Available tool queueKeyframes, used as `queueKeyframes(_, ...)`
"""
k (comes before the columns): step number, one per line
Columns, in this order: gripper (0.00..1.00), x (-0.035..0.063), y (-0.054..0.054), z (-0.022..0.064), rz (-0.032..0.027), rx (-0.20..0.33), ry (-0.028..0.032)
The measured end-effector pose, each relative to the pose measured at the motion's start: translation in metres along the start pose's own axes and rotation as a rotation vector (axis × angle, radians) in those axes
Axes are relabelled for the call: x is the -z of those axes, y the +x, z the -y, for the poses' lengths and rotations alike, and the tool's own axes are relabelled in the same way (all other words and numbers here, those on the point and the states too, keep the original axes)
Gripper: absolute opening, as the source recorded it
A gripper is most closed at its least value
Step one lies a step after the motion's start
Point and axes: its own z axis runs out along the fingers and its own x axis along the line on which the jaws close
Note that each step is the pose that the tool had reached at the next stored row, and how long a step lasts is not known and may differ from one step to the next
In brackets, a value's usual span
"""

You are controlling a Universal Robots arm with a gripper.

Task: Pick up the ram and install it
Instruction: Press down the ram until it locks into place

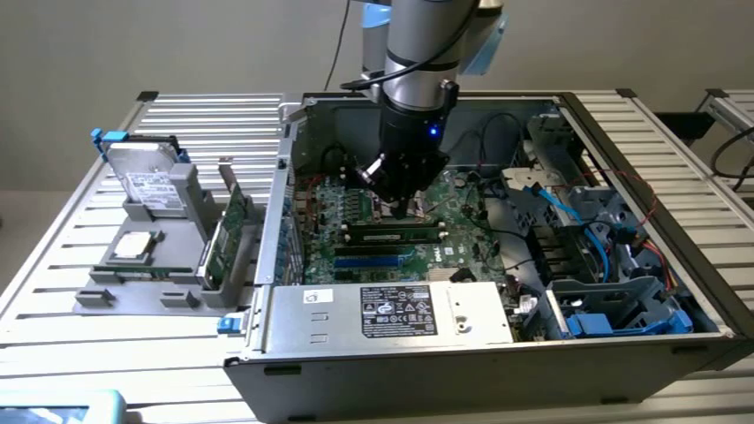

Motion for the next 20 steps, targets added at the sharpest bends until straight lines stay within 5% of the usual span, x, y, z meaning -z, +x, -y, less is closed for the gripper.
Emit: queueKeyframes(20, 0.11, 0.0000, 0.0000, 0.0000, 0.0324, -0.162, 0.0194)
